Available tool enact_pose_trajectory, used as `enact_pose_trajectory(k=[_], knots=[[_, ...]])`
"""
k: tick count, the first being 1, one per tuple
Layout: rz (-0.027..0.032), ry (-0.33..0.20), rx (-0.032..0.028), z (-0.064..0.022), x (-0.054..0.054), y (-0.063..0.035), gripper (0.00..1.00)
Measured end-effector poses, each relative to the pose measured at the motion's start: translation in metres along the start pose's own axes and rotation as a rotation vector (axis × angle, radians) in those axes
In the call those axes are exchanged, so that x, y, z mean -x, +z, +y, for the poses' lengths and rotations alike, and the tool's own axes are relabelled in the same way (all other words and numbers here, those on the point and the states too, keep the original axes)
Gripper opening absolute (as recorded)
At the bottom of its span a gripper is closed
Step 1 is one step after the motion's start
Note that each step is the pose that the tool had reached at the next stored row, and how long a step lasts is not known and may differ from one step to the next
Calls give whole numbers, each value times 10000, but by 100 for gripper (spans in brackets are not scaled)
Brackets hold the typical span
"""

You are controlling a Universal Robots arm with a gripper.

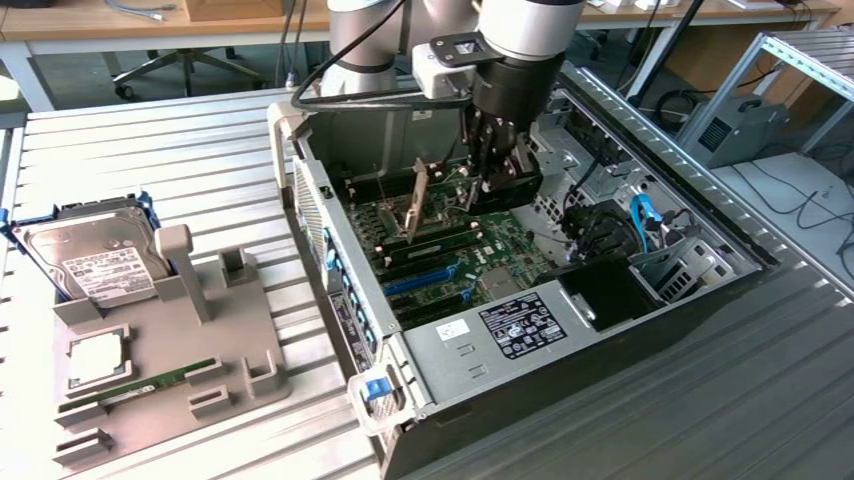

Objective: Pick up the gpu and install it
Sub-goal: 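Insert the gpu into the slot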

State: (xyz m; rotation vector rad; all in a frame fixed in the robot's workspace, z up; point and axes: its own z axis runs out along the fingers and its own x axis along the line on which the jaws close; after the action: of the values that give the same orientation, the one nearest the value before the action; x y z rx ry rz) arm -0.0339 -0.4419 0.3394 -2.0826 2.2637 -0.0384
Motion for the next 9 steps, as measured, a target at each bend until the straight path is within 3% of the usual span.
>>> enact_pose_trajectory(k=[9], knots=[[0, 0, 0, -2, -24, 2, 27]])
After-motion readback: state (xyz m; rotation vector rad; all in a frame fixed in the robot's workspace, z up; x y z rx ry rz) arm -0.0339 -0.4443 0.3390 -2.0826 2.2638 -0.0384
